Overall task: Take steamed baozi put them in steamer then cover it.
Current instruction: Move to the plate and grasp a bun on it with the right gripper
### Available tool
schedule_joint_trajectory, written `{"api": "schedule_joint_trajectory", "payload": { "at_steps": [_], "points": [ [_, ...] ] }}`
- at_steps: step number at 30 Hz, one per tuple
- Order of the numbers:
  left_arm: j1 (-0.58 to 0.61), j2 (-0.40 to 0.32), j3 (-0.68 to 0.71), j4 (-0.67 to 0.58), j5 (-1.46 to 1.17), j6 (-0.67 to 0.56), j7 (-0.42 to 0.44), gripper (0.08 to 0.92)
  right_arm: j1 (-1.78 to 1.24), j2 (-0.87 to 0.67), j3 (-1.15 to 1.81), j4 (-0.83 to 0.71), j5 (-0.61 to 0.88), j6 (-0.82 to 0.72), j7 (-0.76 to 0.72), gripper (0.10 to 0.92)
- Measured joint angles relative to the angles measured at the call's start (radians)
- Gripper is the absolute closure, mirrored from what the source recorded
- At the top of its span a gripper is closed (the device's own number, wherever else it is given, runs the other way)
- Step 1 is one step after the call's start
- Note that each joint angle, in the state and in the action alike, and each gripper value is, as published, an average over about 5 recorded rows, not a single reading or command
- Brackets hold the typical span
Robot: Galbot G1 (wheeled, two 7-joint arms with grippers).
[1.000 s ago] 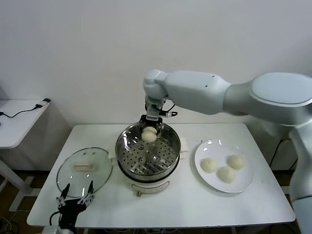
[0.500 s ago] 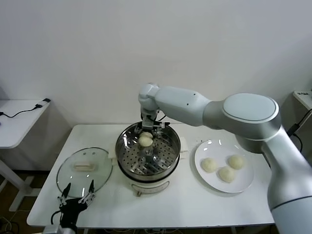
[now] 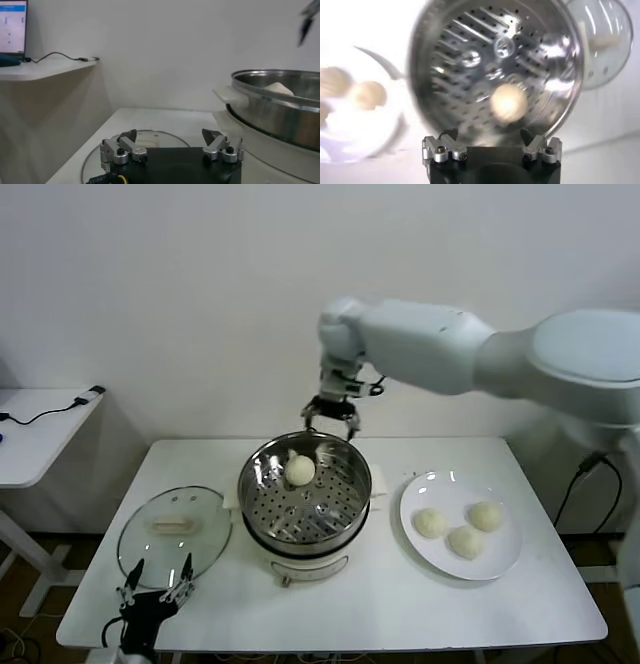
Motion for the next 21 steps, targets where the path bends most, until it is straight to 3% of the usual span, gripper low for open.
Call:
{"api": "schedule_joint_trajectory", "payload": {
  "at_steps": [9,21],
  "points": [
    [-0.010,-0.002,0.004,0.004,-0.001,0.003,0.002,0.177,-0.008,-0.268,-0.126,0.194,0.111,-0.353,0.101,0.203],
    [0.002,-0.005,-0.001,0.005,-0.005,-0.006,0.001,0.177,-0.227,-0.381,-0.047,0.239,0.132,-0.653,0.258,0.203]
  ]
}}
